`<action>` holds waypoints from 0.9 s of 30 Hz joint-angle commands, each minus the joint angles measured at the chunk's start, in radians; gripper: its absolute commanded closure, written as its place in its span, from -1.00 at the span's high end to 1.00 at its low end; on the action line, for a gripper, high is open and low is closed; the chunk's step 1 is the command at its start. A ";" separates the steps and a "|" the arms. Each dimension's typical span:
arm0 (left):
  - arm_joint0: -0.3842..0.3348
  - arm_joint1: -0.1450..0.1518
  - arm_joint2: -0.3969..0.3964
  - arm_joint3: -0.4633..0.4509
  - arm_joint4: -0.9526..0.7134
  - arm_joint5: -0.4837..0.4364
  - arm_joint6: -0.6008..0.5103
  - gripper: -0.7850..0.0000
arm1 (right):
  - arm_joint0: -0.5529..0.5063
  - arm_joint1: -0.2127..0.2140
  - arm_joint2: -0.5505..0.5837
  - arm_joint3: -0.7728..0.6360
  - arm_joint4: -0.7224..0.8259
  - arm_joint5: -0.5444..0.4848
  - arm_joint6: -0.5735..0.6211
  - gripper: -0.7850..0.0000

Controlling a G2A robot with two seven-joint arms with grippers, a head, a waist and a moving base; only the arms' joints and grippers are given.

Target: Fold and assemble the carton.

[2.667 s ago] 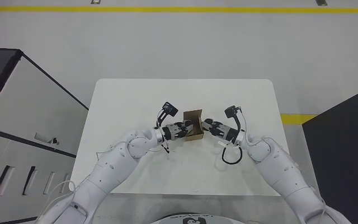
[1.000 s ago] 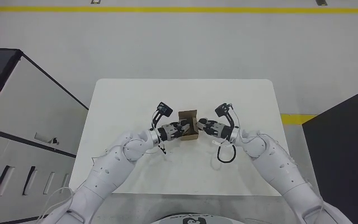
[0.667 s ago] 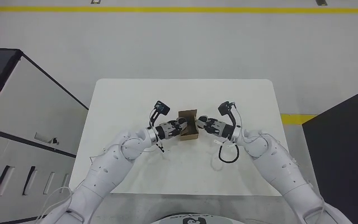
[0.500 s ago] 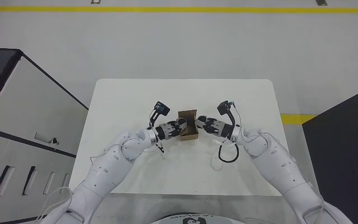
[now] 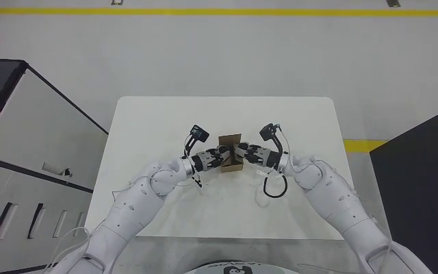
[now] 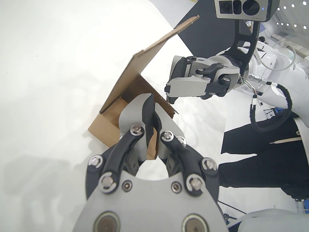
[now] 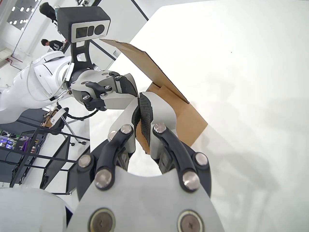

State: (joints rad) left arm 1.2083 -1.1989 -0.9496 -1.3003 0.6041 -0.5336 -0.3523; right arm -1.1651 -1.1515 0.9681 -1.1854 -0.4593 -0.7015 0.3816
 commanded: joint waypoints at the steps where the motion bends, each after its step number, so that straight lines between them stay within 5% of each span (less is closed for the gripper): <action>1: 0.000 0.000 -0.001 0.000 0.000 0.000 -0.001 -1.00 | 0.004 -0.002 -0.006 0.004 -0.011 0.009 -0.002 -1.00; 27: 0.016 0.002 -0.017 -0.027 0.006 -0.001 -0.003 -1.00 | -0.003 -0.007 -0.007 -0.024 -0.071 0.025 -0.017 -1.00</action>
State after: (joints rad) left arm 1.2239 -1.1966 -0.9663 -1.3262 0.6100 -0.5351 -0.3545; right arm -1.1688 -1.1581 0.9626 -1.2083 -0.5267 -0.6797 0.3596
